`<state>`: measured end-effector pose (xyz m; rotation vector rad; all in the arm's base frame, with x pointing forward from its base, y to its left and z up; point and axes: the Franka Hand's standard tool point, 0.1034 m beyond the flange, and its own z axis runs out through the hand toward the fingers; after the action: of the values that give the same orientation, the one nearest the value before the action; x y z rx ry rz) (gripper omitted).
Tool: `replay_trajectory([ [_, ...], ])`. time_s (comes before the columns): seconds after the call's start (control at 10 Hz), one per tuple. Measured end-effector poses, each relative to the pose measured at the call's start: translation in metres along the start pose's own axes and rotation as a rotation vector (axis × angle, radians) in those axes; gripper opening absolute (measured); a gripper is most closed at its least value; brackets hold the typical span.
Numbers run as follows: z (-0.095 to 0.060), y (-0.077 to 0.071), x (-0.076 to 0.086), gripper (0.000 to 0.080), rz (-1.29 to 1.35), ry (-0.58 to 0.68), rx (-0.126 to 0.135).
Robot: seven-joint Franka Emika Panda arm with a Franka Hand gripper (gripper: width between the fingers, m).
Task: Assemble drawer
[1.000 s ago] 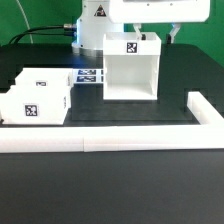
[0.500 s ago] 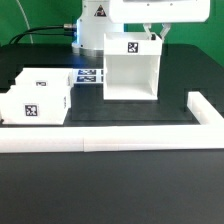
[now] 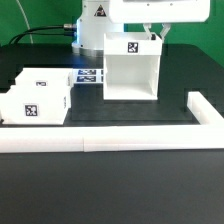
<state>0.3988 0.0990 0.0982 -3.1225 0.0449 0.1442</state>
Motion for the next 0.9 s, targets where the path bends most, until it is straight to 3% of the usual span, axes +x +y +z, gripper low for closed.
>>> replay_trajectory([
  [0.4, -0.005, -0.001, 0.050, 0.0038, 0.000, 0.033, 0.021],
  [0.8, -0.012, -0.004, 0.120, 0.0038, 0.017, 0.093, 0.045],
  [0.9, -0.013, -0.006, 0.131, 0.0038, 0.020, 0.100, 0.049],
])
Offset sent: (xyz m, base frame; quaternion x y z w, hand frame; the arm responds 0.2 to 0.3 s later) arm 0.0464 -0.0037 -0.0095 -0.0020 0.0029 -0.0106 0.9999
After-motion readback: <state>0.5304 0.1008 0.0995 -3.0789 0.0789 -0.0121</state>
